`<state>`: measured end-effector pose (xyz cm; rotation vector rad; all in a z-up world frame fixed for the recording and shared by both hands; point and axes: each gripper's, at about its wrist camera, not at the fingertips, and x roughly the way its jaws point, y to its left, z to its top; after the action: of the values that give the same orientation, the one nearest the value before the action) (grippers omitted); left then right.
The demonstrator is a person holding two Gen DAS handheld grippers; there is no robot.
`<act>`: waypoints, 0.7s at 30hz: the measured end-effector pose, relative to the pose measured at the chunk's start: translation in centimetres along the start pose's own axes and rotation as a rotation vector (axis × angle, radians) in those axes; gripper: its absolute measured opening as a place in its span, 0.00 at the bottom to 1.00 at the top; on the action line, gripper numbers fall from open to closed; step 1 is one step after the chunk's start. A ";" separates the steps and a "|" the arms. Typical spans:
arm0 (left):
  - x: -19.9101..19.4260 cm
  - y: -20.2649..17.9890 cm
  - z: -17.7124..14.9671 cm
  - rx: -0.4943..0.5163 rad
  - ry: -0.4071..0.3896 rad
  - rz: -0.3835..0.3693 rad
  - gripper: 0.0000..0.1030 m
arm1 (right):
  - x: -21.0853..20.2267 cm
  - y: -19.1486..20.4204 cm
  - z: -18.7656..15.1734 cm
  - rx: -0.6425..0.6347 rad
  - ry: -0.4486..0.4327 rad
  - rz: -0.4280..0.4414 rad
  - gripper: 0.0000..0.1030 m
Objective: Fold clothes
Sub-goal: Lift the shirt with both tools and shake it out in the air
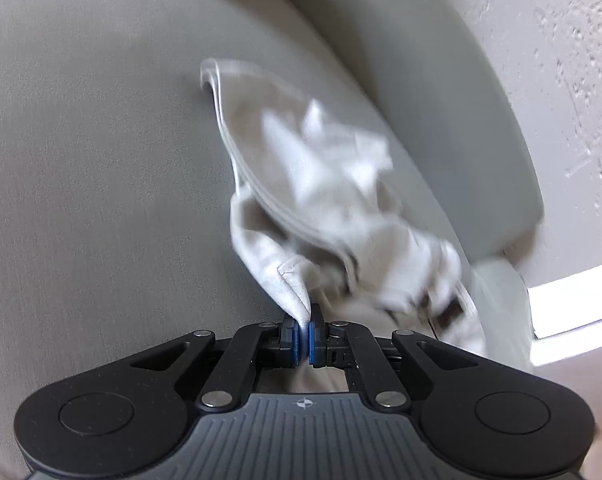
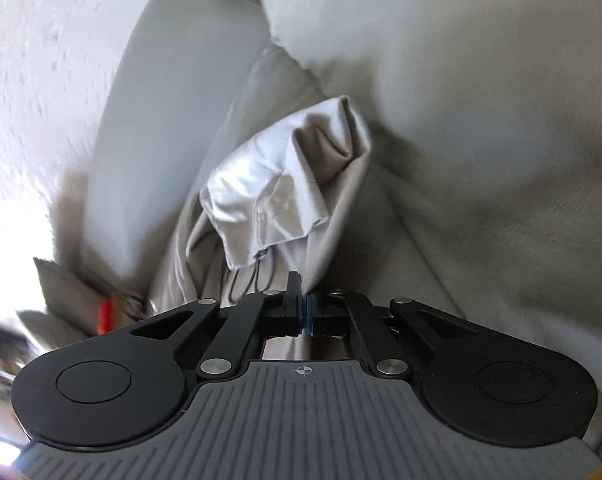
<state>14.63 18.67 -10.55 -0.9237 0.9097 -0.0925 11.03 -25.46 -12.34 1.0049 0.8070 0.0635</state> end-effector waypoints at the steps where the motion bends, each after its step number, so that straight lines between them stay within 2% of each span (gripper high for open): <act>1: -0.9 -0.3 0.0 0.004 -0.007 -0.009 0.02 | -0.5 0.9 0.0 -0.018 0.002 0.005 0.01; 8: -6.9 -2.6 0.3 0.030 -0.058 -0.070 0.00 | -6.3 7.1 1.4 -0.072 -0.050 0.128 0.01; 12: -9.3 -4.5 2.2 0.015 -0.144 -0.118 0.00 | -10.3 9.6 2.0 -0.122 -0.097 0.143 0.01; 13: -9.3 -4.8 2.4 0.014 -0.146 -0.114 0.00 | -11.0 9.7 1.8 -0.126 -0.104 0.132 0.01; 15: -8.3 -4.3 2.3 -0.036 -0.080 -0.088 0.00 | -12.1 8.8 1.4 -0.121 -0.118 0.097 0.01; 18: -7.2 -2.3 0.4 -0.094 -0.016 -0.035 0.02 | -13.1 6.2 0.9 -0.088 -0.122 0.047 0.01; 21: -6.6 -0.6 -1.4 -0.122 0.009 -0.005 0.13 | -13.2 2.5 0.5 -0.037 -0.106 -0.018 0.01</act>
<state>9.55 20.25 -6.29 -1.0398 0.9287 -0.0459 2.66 -29.69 -2.69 0.9583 0.7158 0.0099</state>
